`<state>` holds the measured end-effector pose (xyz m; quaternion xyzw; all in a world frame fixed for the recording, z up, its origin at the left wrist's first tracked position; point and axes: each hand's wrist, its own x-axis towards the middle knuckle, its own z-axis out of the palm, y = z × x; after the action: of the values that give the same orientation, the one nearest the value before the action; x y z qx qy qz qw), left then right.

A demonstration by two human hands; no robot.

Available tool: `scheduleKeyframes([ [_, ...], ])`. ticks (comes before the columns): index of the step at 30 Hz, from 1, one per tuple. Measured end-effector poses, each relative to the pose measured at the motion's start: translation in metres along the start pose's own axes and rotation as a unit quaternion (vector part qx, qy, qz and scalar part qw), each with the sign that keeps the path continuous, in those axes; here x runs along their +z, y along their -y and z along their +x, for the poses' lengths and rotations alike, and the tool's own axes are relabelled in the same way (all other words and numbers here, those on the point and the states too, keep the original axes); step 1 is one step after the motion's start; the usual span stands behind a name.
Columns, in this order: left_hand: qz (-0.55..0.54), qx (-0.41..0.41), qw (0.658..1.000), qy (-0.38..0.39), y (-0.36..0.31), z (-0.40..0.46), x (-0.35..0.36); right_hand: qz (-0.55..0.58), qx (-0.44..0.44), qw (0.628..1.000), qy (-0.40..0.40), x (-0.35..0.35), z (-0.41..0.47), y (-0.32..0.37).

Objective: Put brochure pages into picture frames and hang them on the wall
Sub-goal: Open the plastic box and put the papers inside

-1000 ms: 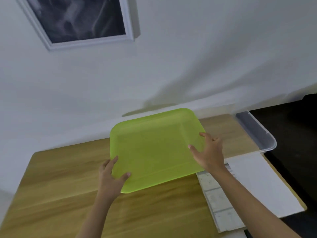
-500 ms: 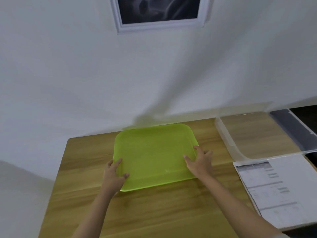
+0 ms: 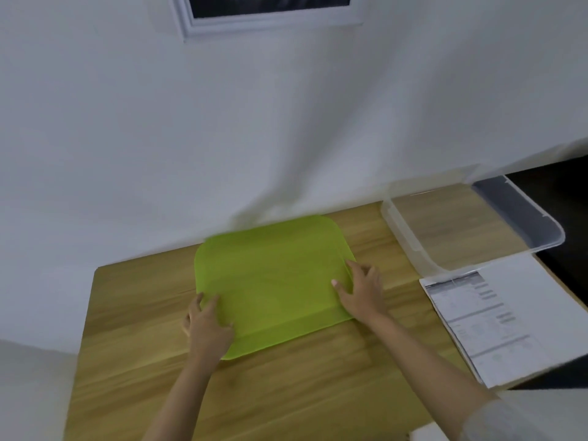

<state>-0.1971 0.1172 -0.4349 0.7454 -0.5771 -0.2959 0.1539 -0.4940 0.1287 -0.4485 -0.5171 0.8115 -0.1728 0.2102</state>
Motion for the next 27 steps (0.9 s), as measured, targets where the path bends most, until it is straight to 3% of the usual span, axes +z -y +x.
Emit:
scheduleKeyframes([
  [3, -0.016, 0.012, 1.000, -0.015, -0.026, -0.010, 0.007, 0.054, -0.024, 0.997, -0.043, -0.017, -0.018, -0.008],
  [7, -0.031, 0.102, 0.994, -0.004, -0.071, -0.031, 0.036, 0.128, 0.004, 0.982, -0.138, -0.046, -0.063, -0.041],
  [12, -0.044, 0.198, 0.974, 0.097, -0.140, -0.089, 0.098, 0.212, 0.168, 0.924, -0.270, -0.077, -0.121, -0.124],
  [15, -0.056, 0.208, 0.965, 0.150, -0.160, -0.110, 0.122, 0.244, 0.264, 0.882, -0.305, -0.083, -0.131, -0.146],
  [20, -0.036, 0.190, 0.950, 0.244, -0.205, -0.159, 0.177, 0.298, 0.375, 0.834, -0.274, -0.112, -0.138, -0.191],
  [23, -0.041, 0.156, 0.948, 0.273, -0.229, -0.178, 0.206, 0.323, 0.364, 0.843, -0.230, -0.123, -0.135, -0.208],
  [27, -0.088, 0.102, 0.961, 0.240, -0.253, -0.195, 0.235, 0.340, 0.359, 0.849, -0.186, -0.128, -0.131, -0.229],
])
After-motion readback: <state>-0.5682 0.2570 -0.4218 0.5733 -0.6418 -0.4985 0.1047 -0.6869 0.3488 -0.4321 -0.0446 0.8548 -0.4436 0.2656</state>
